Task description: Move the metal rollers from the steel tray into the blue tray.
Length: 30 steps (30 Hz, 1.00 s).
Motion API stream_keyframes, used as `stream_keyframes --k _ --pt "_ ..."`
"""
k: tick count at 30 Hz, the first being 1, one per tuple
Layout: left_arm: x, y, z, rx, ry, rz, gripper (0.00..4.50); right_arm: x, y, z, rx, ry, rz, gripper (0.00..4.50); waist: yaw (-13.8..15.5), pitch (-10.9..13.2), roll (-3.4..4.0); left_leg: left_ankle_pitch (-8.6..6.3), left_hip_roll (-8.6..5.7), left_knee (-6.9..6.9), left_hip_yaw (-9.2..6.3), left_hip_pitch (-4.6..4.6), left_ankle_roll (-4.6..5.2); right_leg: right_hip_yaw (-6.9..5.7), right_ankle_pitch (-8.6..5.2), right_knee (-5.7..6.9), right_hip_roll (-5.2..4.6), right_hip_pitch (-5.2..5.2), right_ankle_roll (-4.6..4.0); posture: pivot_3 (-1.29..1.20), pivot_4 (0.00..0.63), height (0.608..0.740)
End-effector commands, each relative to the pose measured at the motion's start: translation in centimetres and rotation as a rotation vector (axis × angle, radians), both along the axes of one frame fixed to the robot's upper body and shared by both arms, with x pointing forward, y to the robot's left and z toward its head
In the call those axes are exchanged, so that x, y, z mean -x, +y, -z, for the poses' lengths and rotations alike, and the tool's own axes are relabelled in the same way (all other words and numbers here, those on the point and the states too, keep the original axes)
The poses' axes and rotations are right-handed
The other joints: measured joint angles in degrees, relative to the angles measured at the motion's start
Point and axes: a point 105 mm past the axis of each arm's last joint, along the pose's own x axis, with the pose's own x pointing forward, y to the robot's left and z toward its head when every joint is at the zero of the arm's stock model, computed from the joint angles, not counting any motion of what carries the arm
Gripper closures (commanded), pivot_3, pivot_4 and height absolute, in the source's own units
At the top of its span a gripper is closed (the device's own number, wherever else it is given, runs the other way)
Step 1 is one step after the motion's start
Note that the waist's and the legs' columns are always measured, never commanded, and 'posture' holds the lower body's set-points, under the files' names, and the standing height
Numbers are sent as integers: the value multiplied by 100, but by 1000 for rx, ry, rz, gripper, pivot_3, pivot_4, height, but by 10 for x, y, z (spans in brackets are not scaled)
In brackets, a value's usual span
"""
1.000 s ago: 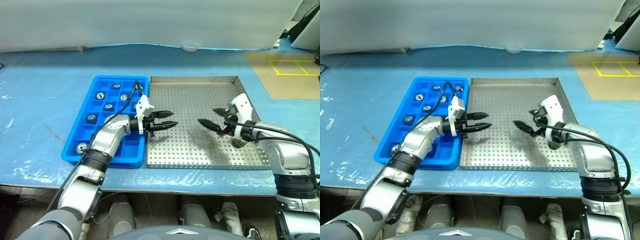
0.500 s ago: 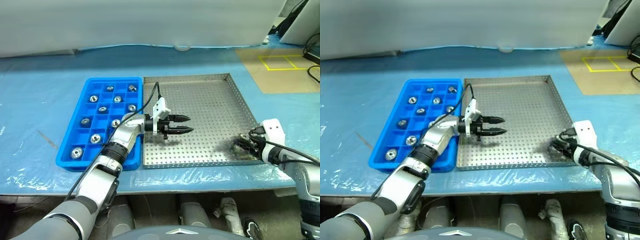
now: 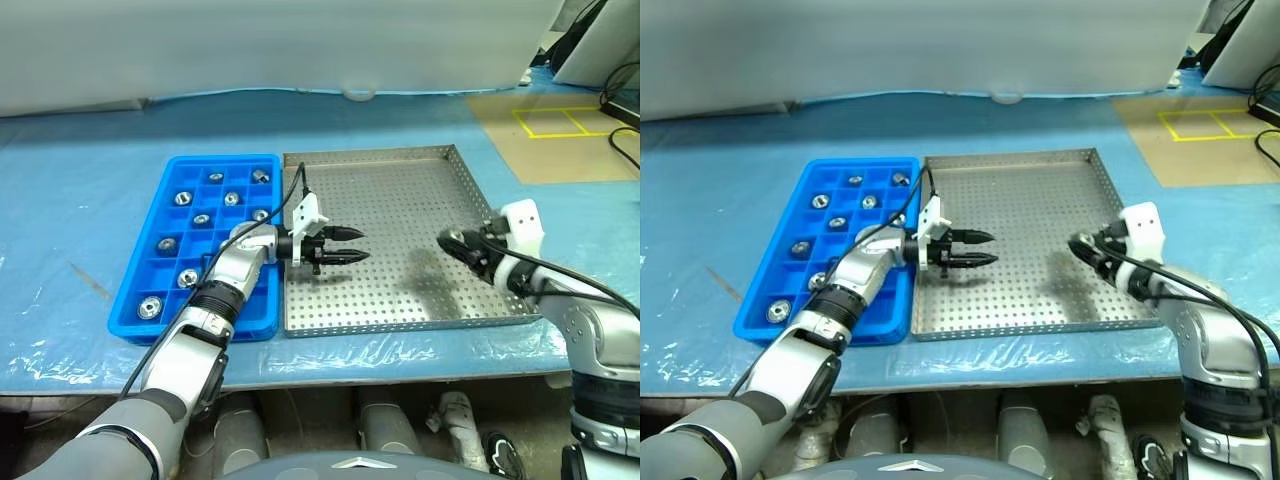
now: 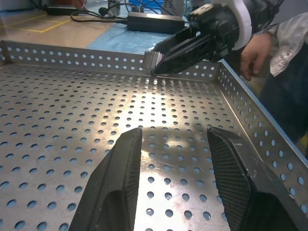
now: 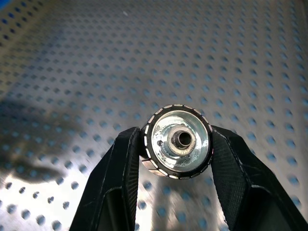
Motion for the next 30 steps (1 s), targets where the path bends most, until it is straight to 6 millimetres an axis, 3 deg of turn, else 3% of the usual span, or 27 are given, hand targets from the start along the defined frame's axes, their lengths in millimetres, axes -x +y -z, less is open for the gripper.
stream_keyframes --k 1,6,17,24,28,30 --pt "-2 16 -13 43 -43 -70 2259 -7 32 -14 -36 -60 -161 2738 31 0 0 0 0 -2 0 -2 0 -2 0 0 0 -2 0 -278 150 740" --pt "2 49 -13 43 -52 -218 2259 -17 74 -15 -61 -51 -393 2738 200 1 0 -1 4 -14 0 -1 -1 -7 0 0 0 -6 -2 -91 150 740" --pt "38 107 -11 59 -29 -561 2259 -40 148 -21 -74 -59 -748 2738 707 7 -4 4 11 -30 -3 -8 -12 -23 0 6 -3 -16 -3 245 150 740" --pt "47 115 -9 54 -12 -620 2259 -46 167 -20 -58 -65 -823 2738 969 7 -6 13 10 -62 -7 -11 -27 -33 -2 0 -2 -24 -5 312 150 740" --pt "50 119 -11 40 -25 -643 2259 -39 176 -13 -72 -39 -881 2738 1014 8 -6 20 11 -77 -8 -10 -38 -36 -3 1 0 -31 -6 326 150 740" --pt "49 125 -13 33 -31 -653 2259 -24 180 -2 -41 -3 -971 2738 1057 7 -6 21 11 -79 -10 -10 -40 -36 -3 2 1 -32 -6 321 150 740"
